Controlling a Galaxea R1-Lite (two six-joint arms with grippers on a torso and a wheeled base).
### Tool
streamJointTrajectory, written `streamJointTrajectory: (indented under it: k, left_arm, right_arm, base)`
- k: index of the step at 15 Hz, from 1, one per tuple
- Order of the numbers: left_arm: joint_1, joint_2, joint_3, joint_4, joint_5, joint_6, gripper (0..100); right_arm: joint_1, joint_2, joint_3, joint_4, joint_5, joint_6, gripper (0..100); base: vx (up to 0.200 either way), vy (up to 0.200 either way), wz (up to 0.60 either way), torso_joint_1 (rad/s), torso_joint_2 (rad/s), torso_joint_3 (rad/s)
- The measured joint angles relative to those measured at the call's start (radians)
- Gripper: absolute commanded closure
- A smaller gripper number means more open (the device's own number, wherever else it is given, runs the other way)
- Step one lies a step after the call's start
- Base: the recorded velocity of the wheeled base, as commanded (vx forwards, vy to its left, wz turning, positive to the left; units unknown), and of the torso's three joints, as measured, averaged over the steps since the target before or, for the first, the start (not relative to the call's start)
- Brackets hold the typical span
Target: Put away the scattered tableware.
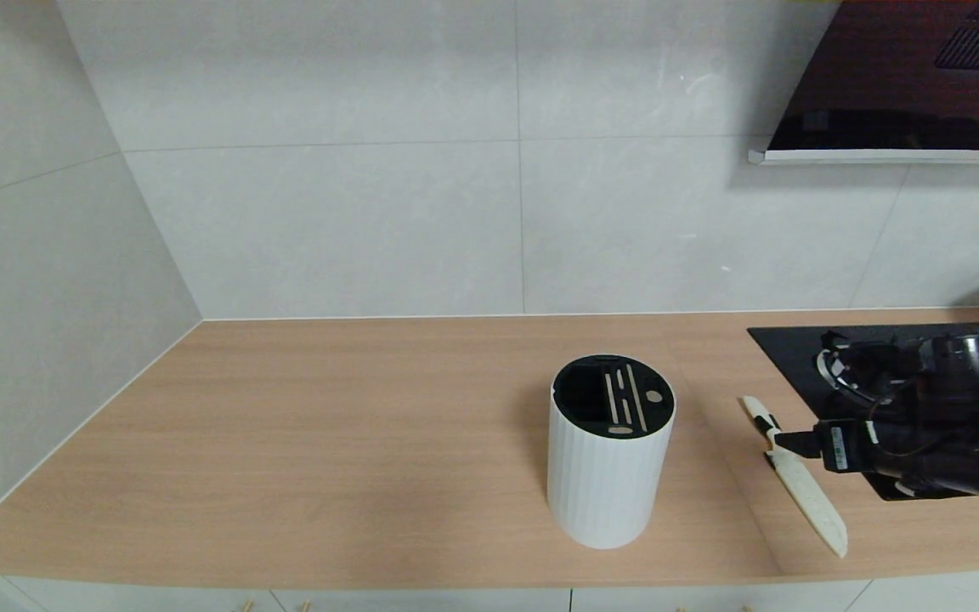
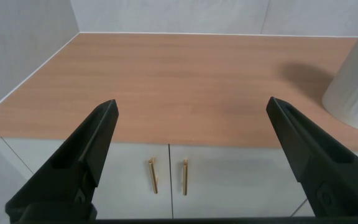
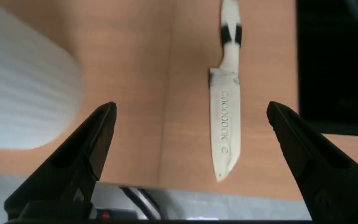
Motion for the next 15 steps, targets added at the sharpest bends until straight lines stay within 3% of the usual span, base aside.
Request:
streamJointTrajectory:
  k: [4,15]
  left_arm:
    - [0.000,0.000,0.000,0.000,0.000,-0.004,0]
    - [0.000,0.000,0.000,0.000,0.000,-0.004,0]
  right_arm:
    - [-0.015,0.235,-0.013,-0.193,-0.068,-0.023,0]
    - [-0.031,0.456,-0.106,-0.311,-0.070,-0.026,0]
  base:
    - [0.000,0.000,0.00,0.000,0.00,0.000]
    - [0.000,0.000,0.00,0.000,0.00,0.000]
